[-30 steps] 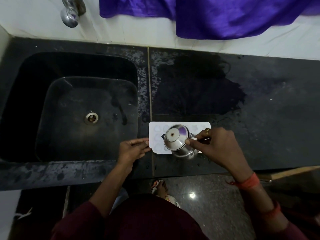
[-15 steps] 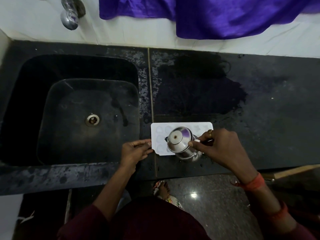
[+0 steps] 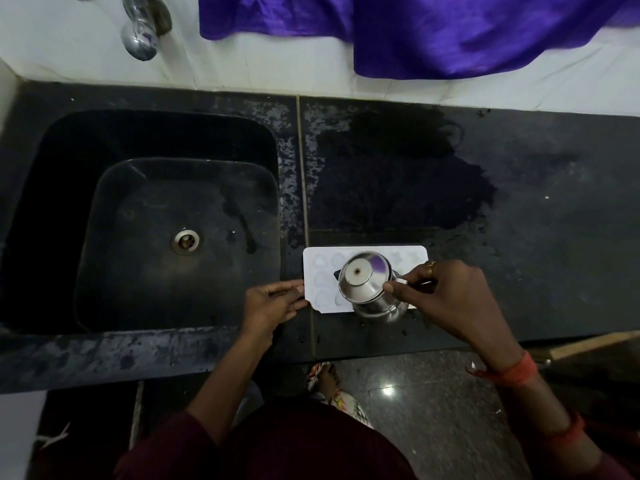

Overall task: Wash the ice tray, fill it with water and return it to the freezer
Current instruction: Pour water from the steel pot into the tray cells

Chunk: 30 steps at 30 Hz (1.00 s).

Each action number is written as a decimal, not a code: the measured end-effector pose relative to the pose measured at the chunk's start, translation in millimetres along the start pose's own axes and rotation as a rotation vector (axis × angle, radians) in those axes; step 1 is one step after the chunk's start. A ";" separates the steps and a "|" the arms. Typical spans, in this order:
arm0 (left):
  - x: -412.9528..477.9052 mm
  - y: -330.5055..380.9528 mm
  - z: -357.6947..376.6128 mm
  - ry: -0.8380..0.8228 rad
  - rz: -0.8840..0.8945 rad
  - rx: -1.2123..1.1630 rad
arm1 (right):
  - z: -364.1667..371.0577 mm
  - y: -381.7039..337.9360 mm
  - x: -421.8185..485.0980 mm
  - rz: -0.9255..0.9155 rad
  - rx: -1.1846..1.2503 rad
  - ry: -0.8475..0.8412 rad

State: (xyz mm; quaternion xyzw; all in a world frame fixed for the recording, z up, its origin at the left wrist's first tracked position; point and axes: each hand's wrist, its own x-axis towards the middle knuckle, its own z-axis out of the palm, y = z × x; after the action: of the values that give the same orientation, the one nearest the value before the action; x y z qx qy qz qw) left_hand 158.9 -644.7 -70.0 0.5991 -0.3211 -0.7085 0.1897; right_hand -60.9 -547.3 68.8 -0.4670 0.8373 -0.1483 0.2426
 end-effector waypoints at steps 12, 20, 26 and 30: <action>0.6 0.9 -1.1 -0.007 -0.008 0.000 | -10.9 -11.8 11.4 0.004 0.037 0.019; 0.5 2.6 -0.6 -0.007 -0.015 -0.006 | -2.0 -9.6 22.9 -0.021 -0.026 0.026; 2.4 1.6 -0.2 -0.016 -0.021 0.001 | 0.0 -10.1 28.0 -0.027 -0.044 0.031; 3.3 1.3 -1.5 -0.016 -0.026 0.006 | -0.6 -10.8 29.3 -0.025 -0.050 0.019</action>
State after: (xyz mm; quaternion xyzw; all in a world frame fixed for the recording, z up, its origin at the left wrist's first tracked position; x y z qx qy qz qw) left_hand 159.5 -648.2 -71.6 0.5980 -0.3167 -0.7149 0.1760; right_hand -66.6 -577.9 66.5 -0.4818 0.8372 -0.1347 0.2208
